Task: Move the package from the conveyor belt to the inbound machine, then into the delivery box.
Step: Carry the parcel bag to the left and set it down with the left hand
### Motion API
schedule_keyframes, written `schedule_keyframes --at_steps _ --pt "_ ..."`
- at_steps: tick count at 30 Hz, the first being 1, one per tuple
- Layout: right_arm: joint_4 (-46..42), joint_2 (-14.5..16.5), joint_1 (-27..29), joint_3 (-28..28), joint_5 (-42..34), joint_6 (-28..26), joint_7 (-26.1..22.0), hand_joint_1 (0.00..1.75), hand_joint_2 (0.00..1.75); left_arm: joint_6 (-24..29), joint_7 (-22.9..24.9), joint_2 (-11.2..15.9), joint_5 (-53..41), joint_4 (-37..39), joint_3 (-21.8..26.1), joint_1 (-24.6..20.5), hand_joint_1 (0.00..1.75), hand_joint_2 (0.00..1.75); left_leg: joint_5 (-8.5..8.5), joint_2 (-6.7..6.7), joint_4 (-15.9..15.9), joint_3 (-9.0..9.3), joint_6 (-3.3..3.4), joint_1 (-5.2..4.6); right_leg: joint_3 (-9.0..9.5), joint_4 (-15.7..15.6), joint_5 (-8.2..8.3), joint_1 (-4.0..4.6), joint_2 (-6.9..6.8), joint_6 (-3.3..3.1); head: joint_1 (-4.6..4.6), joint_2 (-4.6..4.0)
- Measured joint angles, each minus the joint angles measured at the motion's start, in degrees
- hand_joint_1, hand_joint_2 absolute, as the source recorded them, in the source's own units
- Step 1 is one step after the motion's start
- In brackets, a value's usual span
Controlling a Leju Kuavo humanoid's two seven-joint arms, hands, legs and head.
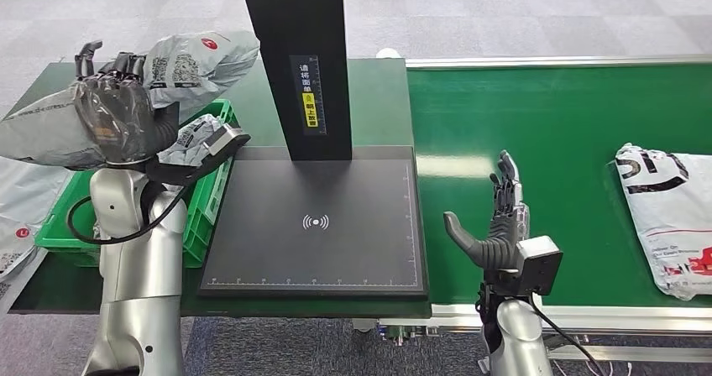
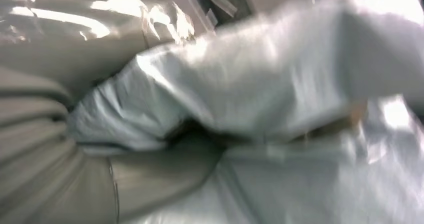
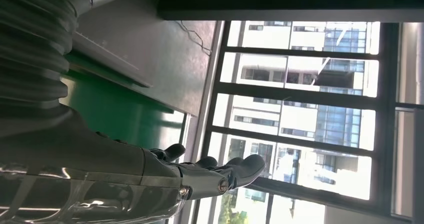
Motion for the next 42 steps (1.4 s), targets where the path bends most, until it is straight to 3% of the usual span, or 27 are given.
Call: schedule_keyframes --at_steps 1,5,8,11,20,22,23,26,27,37,42 --pt "-0.09 0.00 0.13 -0.01 0.03 0.00 -0.03 0.00 1.75 0.01 2.70 0.63 -0.52 3.05 -0.03 -0.86 1.75 1.75 0.00 0.02 0.00 -0.01 -0.01 0.00 -0.02 0.00 0.00 0.00 0.03 0.00 0.01 0.00" --pt "-0.69 0.00 0.45 -0.02 0.56 0.02 0.04 0.00 1.75 -0.14 15.91 3.39 -1.39 15.21 -0.53 -4.77 1.75 0.00 -0.02 0.06 0.00 -0.05 -0.02 0.00 -0.09 0.00 0.00 0.00 0.08 0.00 0.01 0.00" --pt "-1.21 0.00 0.63 -0.02 0.85 0.01 0.37 0.00 1.75 -0.24 23.00 5.74 -1.63 23.35 -1.61 -7.42 1.75 0.00 -0.02 0.07 0.00 -0.07 -0.02 0.01 -0.12 0.01 0.00 0.00 0.11 -0.01 0.00 0.00" --pt "-1.79 0.00 0.98 -0.02 0.96 0.08 0.83 0.00 1.75 0.04 27.00 7.84 -1.76 27.92 -2.80 -8.72 1.75 0.00 -0.02 0.09 -0.01 -0.08 -0.02 0.01 -0.12 0.02 0.00 0.01 0.13 -0.01 0.00 0.00" --pt "-2.84 0.00 1.71 0.12 0.98 0.27 1.67 0.00 1.75 0.26 30.11 11.70 -1.78 29.82 -4.52 -8.37 1.75 0.00 -0.02 0.11 -0.02 -0.12 -0.03 0.00 -0.14 0.02 0.00 0.01 0.14 0.00 0.01 0.01" --pt "-2.84 0.00 1.71 0.22 0.98 0.31 1.73 0.00 1.75 0.27 31.76 12.24 -1.79 30.40 -5.21 -8.39 1.58 0.00 -0.02 0.11 -0.02 -0.11 -0.03 0.00 -0.14 0.02 0.00 0.01 0.14 0.00 0.00 0.01" --pt "-2.84 0.00 1.69 0.28 0.98 0.33 1.74 0.00 1.75 0.20 32.76 12.49 -1.79 31.02 -5.76 -8.52 1.35 0.00 -0.02 0.11 -0.02 -0.11 -0.03 0.00 -0.13 0.02 0.00 0.01 0.13 0.00 0.01 0.01" --pt "-2.78 0.00 1.58 0.36 0.98 0.34 1.76 0.00 1.75 -2.09 35.86 13.18 -1.80 34.19 -8.19 -9.29 0.22 0.00 -0.01 0.10 -0.01 -0.11 -0.03 0.00 -0.13 0.03 0.00 0.01 0.12 -0.01 0.00 0.00" --pt "-2.75 0.00 1.54 0.36 0.98 0.39 1.76 0.00 1.75 -3.60 36.47 13.35 -1.80 35.35 -9.10 -9.55 0.01 0.00 -0.01 0.10 -0.01 -0.11 -0.03 0.00 -0.12 0.03 0.00 0.01 0.12 -0.01 0.00 0.00" --pt "-1.74 0.00 0.97 0.34 1.00 1.83 1.14 0.00 1.75 -21.39 37.55 13.72 -1.80 42.28 -17.23 -10.80 0.00 0.00 -0.02 0.10 -0.01 -0.11 -0.03 0.01 -0.13 0.03 0.01 0.00 0.12 -0.01 0.01 0.01" --pt "-0.76 0.00 0.50 0.30 1.40 2.19 0.68 0.00 1.75 -22.58 37.64 13.67 -1.73 43.98 -19.00 -11.12 0.00 0.00 -0.01 0.10 -0.02 -0.11 -0.03 0.01 -0.13 0.03 0.01 0.00 0.12 -0.01 0.00 0.01"
